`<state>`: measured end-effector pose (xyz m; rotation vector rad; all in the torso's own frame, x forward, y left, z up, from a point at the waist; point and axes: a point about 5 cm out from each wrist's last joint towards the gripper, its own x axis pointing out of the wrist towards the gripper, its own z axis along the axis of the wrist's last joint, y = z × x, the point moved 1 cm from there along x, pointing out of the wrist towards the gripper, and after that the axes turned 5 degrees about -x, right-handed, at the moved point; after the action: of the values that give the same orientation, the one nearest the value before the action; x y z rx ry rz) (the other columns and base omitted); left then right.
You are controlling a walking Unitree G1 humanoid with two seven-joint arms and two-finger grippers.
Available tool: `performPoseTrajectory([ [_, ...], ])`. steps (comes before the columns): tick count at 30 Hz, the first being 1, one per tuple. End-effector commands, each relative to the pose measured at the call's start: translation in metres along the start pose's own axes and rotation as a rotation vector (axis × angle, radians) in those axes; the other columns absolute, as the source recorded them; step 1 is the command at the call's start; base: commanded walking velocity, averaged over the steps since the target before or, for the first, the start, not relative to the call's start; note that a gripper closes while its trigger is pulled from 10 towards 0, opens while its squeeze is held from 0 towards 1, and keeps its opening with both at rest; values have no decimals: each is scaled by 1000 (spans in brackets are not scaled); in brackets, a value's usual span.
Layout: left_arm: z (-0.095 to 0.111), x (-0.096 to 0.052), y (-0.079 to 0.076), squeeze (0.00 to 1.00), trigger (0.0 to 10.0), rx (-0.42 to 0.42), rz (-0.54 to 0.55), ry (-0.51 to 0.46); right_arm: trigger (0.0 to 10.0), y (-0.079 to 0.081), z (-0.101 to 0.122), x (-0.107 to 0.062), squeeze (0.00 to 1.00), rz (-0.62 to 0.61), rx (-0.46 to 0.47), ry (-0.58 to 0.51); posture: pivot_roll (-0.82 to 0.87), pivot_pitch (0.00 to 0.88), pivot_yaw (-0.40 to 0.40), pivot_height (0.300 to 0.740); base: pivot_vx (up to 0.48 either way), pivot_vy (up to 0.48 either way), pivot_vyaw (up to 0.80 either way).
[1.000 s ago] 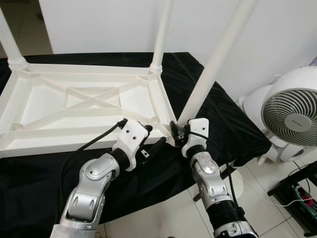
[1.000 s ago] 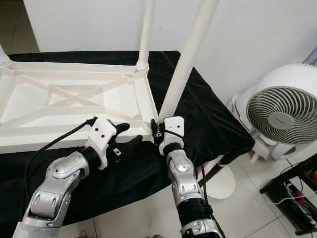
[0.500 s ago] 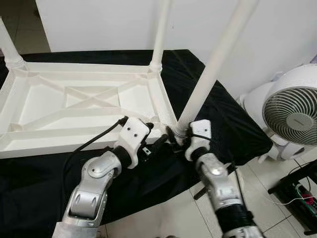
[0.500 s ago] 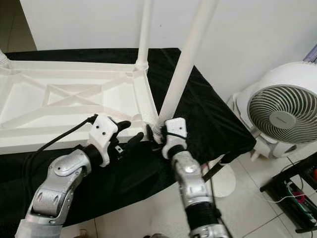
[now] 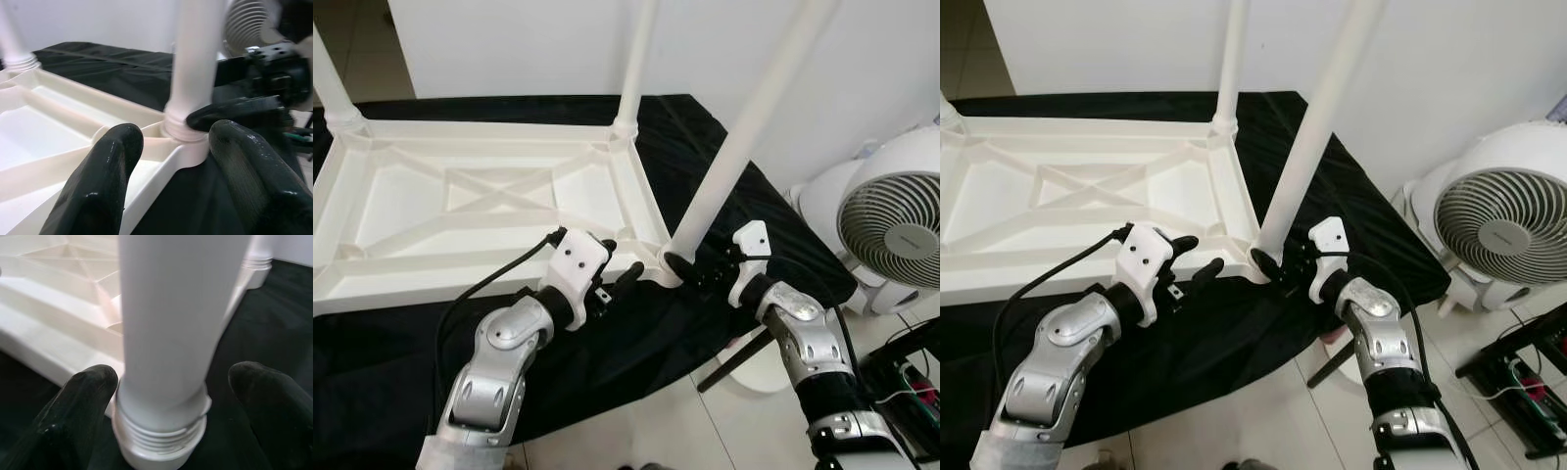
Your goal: Building children table
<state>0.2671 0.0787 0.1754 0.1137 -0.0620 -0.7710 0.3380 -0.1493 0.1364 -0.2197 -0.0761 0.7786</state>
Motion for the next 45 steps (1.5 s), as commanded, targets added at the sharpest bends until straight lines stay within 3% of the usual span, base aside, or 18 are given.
performPoseTrajectory([
  [1, 1, 3, 2, 0, 10000, -1, 65, -8, 10000, 2, -3, 4, 0, 59, -22, 22, 76, 74, -123, 740, 0, 0, 0],
  [5, 1, 3, 2, 0, 10000, -1, 64, -9, 10000, 3, -2, 9, 0, 90, -35, 27, 76, 74, -123, 740, 0, 0, 0],
  [6, 2, 2, 2, 0, 10000, -1, 66, -10, 10000, 7, 0, 21, 0, 142, -58, 30, 94, 75, -125, 740, 0, 0, 0],
  [12, 2, 1, 2, 0, 10000, -1, 69, -9, 10000, 10, 1, 29, 0, 185, -64, 28, 99, 77, -125, 740, 0, 0, 0],
  [14, 2, 0, 2, 0, 10000, 1, 73, -8, 3922, 13, 0, 32, 0, 226, -68, 26, 105, 77, -126, 740, 0, 0, 0],
  [18, 2, 0, 2, 0, 10000, 2, 74, -8, 3922, 14, 0, 33, 0, 235, -69, 24, 105, 77, -126, 740, 0, 0, 0],
  [19, 2, -1, 2, 0, 10000, 1, 76, -9, 0, 14, 0, 33, 0, 247, -67, 23, 109, 77, -129, 740, 0, 0, 0],
  [27, 2, -2, 1, 0, 10000, -3, 76, -8, 0, 18, -9, 19, 0, 265, -39, 16, 105, 79, -129, 740, 0, 0, 0],
  [28, 2, -1, 0, 0, 10000, -6, 70, -7, 10000, 20, -11, 16, 0, 237, -21, 6, 99, 80, -130, 740, 0, 0, 0],
  [36, 1, -1, -2, 0, 10000, -6, 62, -6, 10000, 31, -7, 18, 0, 133, 22, -10, 99, 77, -135, 740, 0, 0, 0],
  [41, 0, -2, -4, 0, 10000, -9, 62, -3, 10000, 38, -9, 23, 0, -94, 36, 11, 98, 71, -134, 740, 0, 0, 0],
  [43, 0, -2, -4, 0, 10000, -9, 62, -3, 10000, 38, -9, 23, 0, -94, 36, 11, 98, 71, -134, 740, 0, 0, 0],
  [45, 0, -2, -5, 0, 10000, -12, 57, -2, 10000, 43, -12, 26, 0, -343, 98, 45, 93, 67, -134, 740, 0, 0, 0],
])
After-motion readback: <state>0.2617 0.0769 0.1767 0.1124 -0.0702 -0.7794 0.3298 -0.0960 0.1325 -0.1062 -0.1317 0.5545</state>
